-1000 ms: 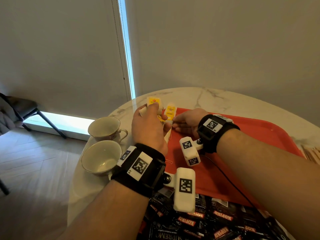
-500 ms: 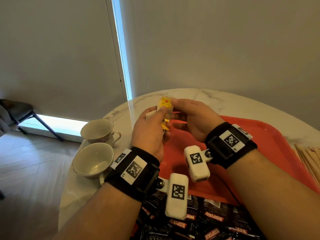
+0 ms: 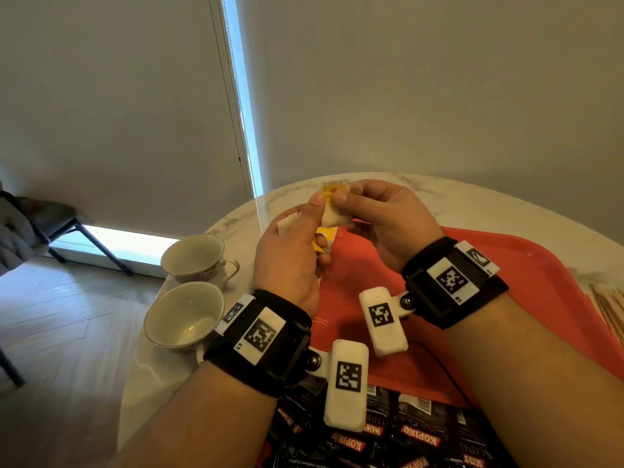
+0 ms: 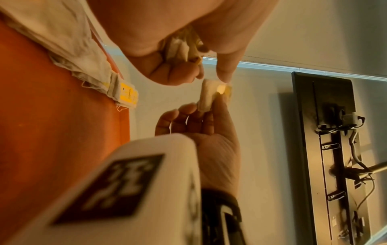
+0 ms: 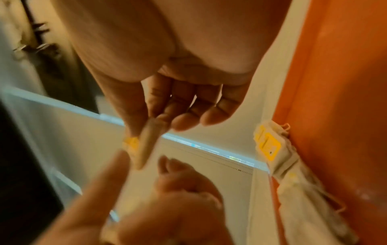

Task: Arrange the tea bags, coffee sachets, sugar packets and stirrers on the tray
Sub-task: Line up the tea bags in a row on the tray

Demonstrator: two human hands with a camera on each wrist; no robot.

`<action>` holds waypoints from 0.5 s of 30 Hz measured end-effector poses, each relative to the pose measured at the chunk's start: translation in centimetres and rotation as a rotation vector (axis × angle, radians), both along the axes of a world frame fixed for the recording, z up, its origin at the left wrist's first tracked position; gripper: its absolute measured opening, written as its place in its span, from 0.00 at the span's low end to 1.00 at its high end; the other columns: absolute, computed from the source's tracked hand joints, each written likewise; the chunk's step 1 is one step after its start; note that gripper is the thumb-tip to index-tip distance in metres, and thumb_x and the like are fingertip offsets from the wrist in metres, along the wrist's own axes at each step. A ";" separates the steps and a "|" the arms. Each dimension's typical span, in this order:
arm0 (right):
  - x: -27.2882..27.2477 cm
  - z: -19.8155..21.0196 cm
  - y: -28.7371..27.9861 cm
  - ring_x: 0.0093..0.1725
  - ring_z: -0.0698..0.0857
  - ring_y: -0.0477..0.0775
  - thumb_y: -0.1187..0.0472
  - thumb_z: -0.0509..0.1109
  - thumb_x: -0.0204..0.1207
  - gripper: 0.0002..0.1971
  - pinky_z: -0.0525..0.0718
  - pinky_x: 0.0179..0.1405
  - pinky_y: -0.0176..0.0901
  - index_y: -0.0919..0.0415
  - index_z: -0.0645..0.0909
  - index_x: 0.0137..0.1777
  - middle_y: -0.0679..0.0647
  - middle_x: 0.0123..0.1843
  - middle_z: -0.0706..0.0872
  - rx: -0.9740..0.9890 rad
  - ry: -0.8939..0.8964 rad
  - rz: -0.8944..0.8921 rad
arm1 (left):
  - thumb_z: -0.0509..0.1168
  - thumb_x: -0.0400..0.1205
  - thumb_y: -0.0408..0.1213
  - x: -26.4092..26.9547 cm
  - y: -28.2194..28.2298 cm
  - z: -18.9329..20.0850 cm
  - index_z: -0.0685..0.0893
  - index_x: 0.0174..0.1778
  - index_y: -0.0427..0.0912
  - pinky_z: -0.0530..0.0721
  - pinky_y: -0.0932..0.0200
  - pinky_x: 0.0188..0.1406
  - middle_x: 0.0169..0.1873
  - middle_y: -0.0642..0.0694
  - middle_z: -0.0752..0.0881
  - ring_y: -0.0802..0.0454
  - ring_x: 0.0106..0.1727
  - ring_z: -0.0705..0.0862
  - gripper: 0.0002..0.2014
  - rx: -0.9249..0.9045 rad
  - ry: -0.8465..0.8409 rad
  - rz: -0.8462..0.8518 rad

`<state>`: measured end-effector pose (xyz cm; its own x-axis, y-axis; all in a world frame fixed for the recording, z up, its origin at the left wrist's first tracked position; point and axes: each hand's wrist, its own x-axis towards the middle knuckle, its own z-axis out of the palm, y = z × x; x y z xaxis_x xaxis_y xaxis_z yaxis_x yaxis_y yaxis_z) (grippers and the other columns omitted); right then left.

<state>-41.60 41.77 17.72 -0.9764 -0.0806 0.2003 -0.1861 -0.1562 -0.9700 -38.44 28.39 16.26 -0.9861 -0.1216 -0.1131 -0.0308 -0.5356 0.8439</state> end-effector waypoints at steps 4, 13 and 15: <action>0.0 -0.3 -0.4 0.40 0.87 0.48 0.65 0.77 0.77 0.05 0.84 0.39 0.39 0.55 0.90 0.41 0.54 0.41 0.90 0.044 0.015 0.033 | 0.79 0.80 0.40 0.1 -0.2 0.2 0.89 0.48 0.47 0.74 0.63 0.20 0.34 0.45 0.85 0.57 0.27 0.78 0.05 -0.039 0.014 0.027; 0.2 0.4 -0.4 0.42 0.90 0.54 0.75 0.77 0.74 0.10 0.88 0.37 0.41 0.62 0.86 0.51 0.61 0.44 0.91 0.007 -0.033 -0.041 | 0.74 0.85 0.42 0.0 -0.6 0.7 0.88 0.52 0.48 0.77 0.63 0.21 0.26 0.52 0.85 0.60 0.25 0.79 0.03 -0.040 -0.009 0.150; 0.0 0.0 -0.2 0.39 0.90 0.52 0.75 0.76 0.74 0.09 0.87 0.36 0.42 0.62 0.85 0.49 0.61 0.43 0.90 -0.005 -0.106 -0.106 | 0.73 0.86 0.44 -0.1 -0.7 0.8 0.88 0.52 0.48 0.78 0.62 0.22 0.22 0.56 0.85 0.61 0.23 0.80 0.05 -0.053 -0.019 0.186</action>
